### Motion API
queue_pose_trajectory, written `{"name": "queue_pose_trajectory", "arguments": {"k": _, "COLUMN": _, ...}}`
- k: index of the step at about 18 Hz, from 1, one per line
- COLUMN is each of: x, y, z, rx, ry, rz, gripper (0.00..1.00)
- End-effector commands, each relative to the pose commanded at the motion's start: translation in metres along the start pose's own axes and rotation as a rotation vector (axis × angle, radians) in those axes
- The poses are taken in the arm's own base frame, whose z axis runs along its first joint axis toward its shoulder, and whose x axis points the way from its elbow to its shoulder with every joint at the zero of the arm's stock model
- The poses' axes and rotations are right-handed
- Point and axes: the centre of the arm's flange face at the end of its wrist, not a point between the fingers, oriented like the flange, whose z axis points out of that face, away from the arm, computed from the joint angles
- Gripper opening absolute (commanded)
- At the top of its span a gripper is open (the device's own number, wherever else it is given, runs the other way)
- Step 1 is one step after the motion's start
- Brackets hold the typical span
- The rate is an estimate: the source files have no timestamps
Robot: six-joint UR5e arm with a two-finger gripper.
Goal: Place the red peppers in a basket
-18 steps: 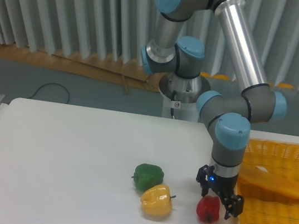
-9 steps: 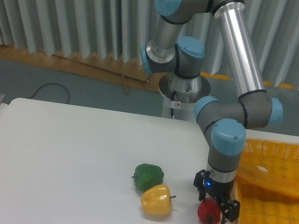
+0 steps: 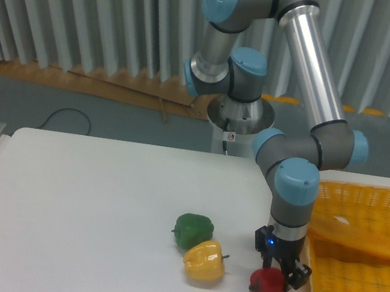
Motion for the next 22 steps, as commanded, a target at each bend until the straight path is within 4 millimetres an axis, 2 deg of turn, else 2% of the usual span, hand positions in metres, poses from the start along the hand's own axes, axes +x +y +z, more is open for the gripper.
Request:
{"name": "queue_pose_trajectory", "arguments": {"k": 1, "x": 0.0000, "y": 0.0000, "z": 0.0000, "rx": 0.000, "ry": 0.000, "rz": -0.002, "gripper": 0.58}}
{"name": "queue_pose_trajectory", "arguments": {"k": 2, "x": 0.0000, "y": 0.0000, "z": 0.0000, "rx": 0.000, "ry": 0.000, "rz": -0.002, "gripper": 0.55}}
{"name": "queue_pose_trajectory", "arguments": {"k": 3, "x": -0.0002, "y": -0.0001, "z": 0.0009, "rx": 0.000, "ry": 0.000, "rz": 0.000, "gripper": 0.72}}
{"name": "queue_pose_trajectory", "arguments": {"k": 4, "x": -0.0024, "y": -0.0008, "z": -0.0002, "rx": 0.000, "ry": -0.003, "rz": -0.005, "gripper": 0.77}}
{"name": "queue_pose_trajectory", "arguments": {"k": 5, "x": -0.0005, "y": -0.0002, "z": 0.0004, "rx": 0.000, "ry": 0.000, "rz": 0.000, "gripper": 0.75}}
{"name": "queue_pose_trajectory", "arguments": {"k": 6, "x": -0.0004, "y": -0.0001, "z": -0.0017, "rx": 0.001, "ry": -0.003, "rz": -0.003, "gripper": 0.64}}
{"name": "queue_pose_trajectory", "arguments": {"k": 8, "x": 0.0007, "y": 0.0003, "z": -0.0013, "rx": 0.000, "ry": 0.000, "rz": -0.002, "gripper": 0.56}}
{"name": "queue_pose_trajectory", "arguments": {"k": 9, "x": 0.0002, "y": 0.0001, "z": -0.0009, "rx": 0.000, "ry": 0.000, "rz": -0.003, "gripper": 0.46}}
{"name": "queue_pose_trajectory", "arguments": {"k": 10, "x": 0.0006, "y": 0.0002, "z": 0.0008, "rx": -0.001, "ry": 0.003, "rz": -0.001, "gripper": 0.46}}
{"name": "queue_pose_trajectory", "arguments": {"k": 11, "x": 0.0005, "y": 0.0002, "z": 0.0018, "rx": -0.002, "ry": 0.004, "rz": -0.006, "gripper": 0.38}}
{"name": "queue_pose_trajectory", "arguments": {"k": 15, "x": 0.0004, "y": 0.0010, "z": 0.0046, "rx": -0.002, "ry": 0.009, "rz": -0.003, "gripper": 0.29}}
{"name": "queue_pose_trajectory", "arguments": {"k": 18, "x": -0.0012, "y": 0.0033, "z": 0.0037, "rx": 0.001, "ry": 0.009, "rz": -0.006, "gripper": 0.28}}
{"name": "queue_pose_trajectory", "arguments": {"k": 19, "x": -0.0012, "y": 0.0034, "z": 0.0027, "rx": 0.001, "ry": 0.007, "rz": -0.006, "gripper": 0.30}}
{"name": "queue_pose_trajectory", "arguments": {"k": 21, "x": -0.0017, "y": 0.0030, "z": 0.0029, "rx": 0.003, "ry": 0.007, "rz": -0.004, "gripper": 1.00}}
{"name": "queue_pose_trajectory", "arguments": {"k": 22, "x": -0.0005, "y": 0.0024, "z": 0.0026, "rx": 0.003, "ry": 0.008, "rz": -0.006, "gripper": 1.00}}
